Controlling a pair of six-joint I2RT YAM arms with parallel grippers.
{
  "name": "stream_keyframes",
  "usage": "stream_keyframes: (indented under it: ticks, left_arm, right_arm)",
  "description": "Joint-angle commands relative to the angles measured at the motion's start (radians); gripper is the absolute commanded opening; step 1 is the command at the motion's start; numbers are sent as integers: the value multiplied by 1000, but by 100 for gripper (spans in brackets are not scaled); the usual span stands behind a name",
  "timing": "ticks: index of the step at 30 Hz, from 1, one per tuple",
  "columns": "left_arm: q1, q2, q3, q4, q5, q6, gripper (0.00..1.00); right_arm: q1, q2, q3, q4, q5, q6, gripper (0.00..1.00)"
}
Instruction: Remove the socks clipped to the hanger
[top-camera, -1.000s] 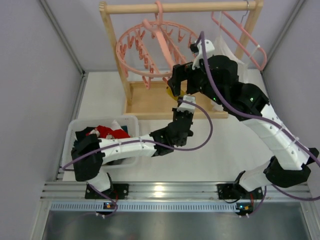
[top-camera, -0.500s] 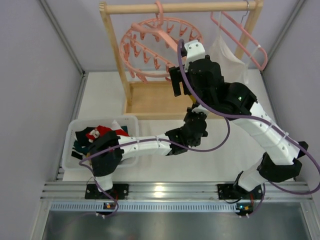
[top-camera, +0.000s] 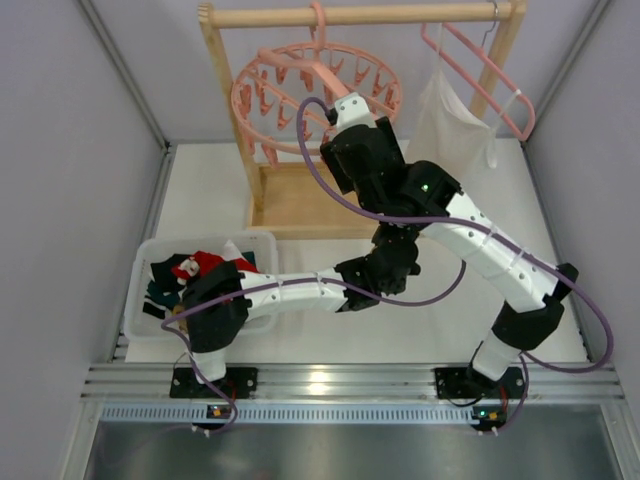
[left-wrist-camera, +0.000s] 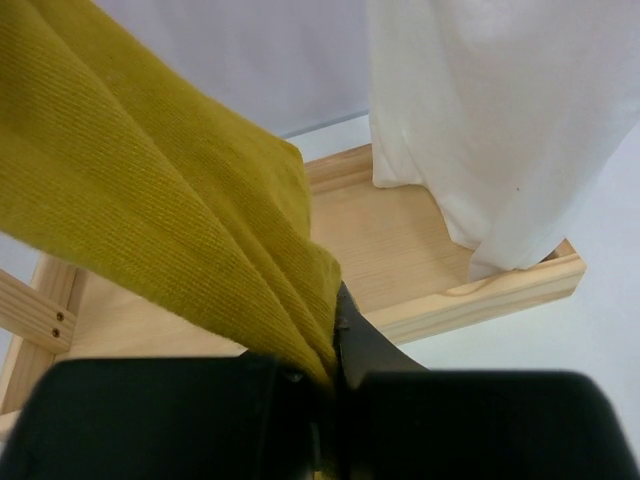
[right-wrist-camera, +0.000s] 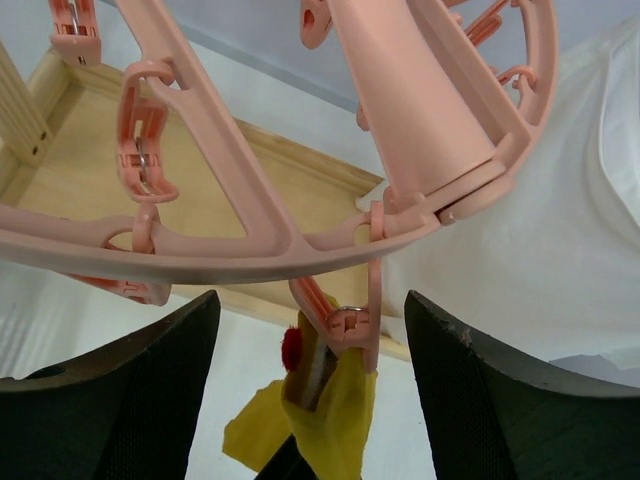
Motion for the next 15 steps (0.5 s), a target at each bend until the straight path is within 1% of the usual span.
stream_keyframes:
  ticks: [1,4,5,10,15]
  left_arm:
    - [-12,3,40,33,1,8,0]
    - [-14,0,34,33,2,8,0]
    - [-14,-2,32,33,2,7,0]
    - [-14,-14,28,33,11,4,0]
    - [-14,-23,20,33,16,-4,0]
  right_arm:
    - [-9,27,55,2,66,-19,71]
    - [-21,35,47,8,85,-17,71]
    - [-26,35,43,14,85,-49,70]
    - [-26,32,6,77,118,-80,65]
    - [-26,41,1,102,138,-99,61]
